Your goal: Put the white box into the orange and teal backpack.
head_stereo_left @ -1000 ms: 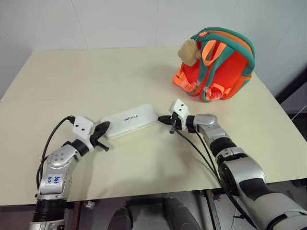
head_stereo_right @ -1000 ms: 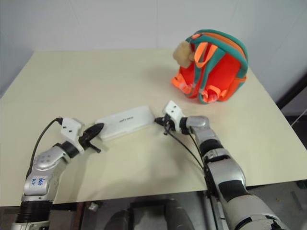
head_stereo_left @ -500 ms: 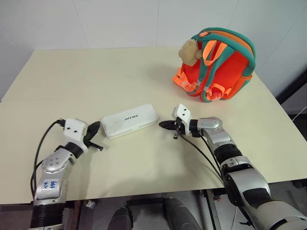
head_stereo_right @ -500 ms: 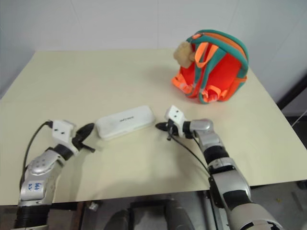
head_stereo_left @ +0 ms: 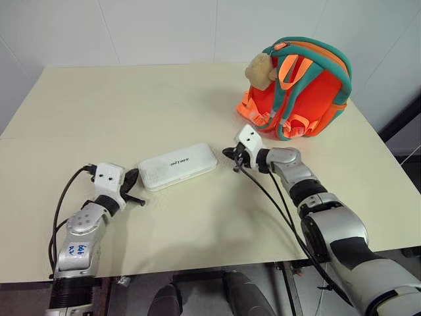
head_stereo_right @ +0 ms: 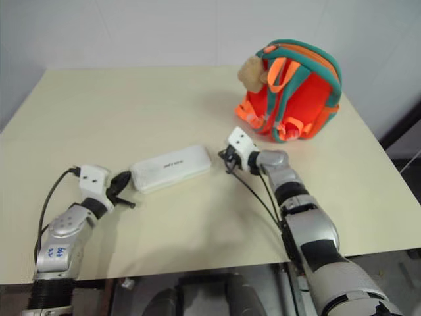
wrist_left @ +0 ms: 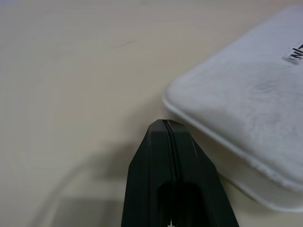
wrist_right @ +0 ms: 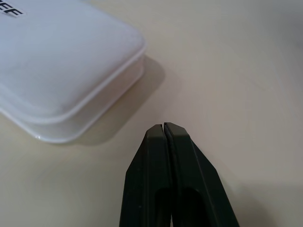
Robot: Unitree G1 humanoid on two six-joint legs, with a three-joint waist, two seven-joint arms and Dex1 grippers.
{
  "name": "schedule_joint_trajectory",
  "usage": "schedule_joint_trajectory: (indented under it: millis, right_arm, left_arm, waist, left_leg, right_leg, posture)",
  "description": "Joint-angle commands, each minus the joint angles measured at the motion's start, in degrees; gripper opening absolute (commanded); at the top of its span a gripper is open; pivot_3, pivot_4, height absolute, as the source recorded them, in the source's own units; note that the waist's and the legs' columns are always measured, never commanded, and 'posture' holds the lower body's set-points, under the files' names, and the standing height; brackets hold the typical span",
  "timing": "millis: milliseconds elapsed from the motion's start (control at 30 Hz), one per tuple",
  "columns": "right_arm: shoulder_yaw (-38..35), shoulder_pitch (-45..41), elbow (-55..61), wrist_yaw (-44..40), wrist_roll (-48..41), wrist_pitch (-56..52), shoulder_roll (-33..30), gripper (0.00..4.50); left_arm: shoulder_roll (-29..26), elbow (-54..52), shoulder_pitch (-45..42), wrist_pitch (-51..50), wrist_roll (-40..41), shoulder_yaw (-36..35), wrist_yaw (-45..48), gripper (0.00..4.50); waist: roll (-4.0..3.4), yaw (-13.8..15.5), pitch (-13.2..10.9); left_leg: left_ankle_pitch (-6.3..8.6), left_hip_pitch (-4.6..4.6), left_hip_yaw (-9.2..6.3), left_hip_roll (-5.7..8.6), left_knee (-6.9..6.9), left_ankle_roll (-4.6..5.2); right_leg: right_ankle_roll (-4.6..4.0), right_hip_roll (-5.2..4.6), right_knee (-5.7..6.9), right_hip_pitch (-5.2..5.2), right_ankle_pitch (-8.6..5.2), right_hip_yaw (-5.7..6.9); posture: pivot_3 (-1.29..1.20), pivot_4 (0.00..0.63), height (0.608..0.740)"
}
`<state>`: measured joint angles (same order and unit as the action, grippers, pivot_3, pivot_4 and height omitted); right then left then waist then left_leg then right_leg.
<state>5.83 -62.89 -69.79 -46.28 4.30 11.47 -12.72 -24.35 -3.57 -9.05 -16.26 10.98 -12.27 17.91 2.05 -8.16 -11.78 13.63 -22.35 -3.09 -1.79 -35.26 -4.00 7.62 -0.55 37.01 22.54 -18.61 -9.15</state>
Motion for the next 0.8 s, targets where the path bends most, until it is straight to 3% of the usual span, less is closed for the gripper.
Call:
schedule_joint_trajectory:
  millis: [33,233,500,800]
  right_arm:
    - [-0.29,-0.93,-0.43,-0.33,0.11,1.64,1.85,0.06]
    - [-0.07,0.48,1.24,-4.07,-0.2,1.93,2.82,0.06]
    - [1.0,8.27,14.33,-11.8,-2.14,-2.33,-0.03,0.06]
    - [1.35,24.62,47.84,-16.25,-6.26,-21.15,-8.98,0.06]
  left_arm:
    - [0.77,-1.48,-0.45,-0.95,-0.01,0.48,-0.64,0.0]
    - [1.1,-2.89,0.26,-1.58,0.25,0.36,-0.64,0.0]
    - [-0.45,-5.06,2.47,-3.25,2.63,0.27,3.98,0.0]
    - [-2.45,-7.86,3.87,-6.43,4.84,4.44,11.39,0.0]
  waist:
    - [0.0,0.02,0.0]
    - [0.0,0.11,0.0]
    - [0.0,0.2,0.0]
    - [0.0,1.9,0.01]
  left_leg:
    - [0.0,0.0,-0.01,0.0,0.02,0.0]
    - [-0.01,0.0,-0.02,0.01,0.01,-0.02]
    - [-0.01,0.0,-0.05,0.0,0.04,-0.03]
    - [-0.01,-0.01,-0.12,0.03,0.03,-0.05]
  right_leg:
    - [0.0,0.0,-0.01,0.01,0.0,0.01]
    - [0.0,-0.03,0.0,-0.02,0.0,0.03]
    - [0.0,-0.02,-0.03,-0.04,0.0,0.06]
    - [-0.01,-0.04,-0.12,-0.08,-0.02,0.12]
  posture:
    - [0.0,0.15,0.74]
    - [0.0,0.15,0.74]
    - [0.0,0.15,0.74]
    - [0.0,0.15,0.74]
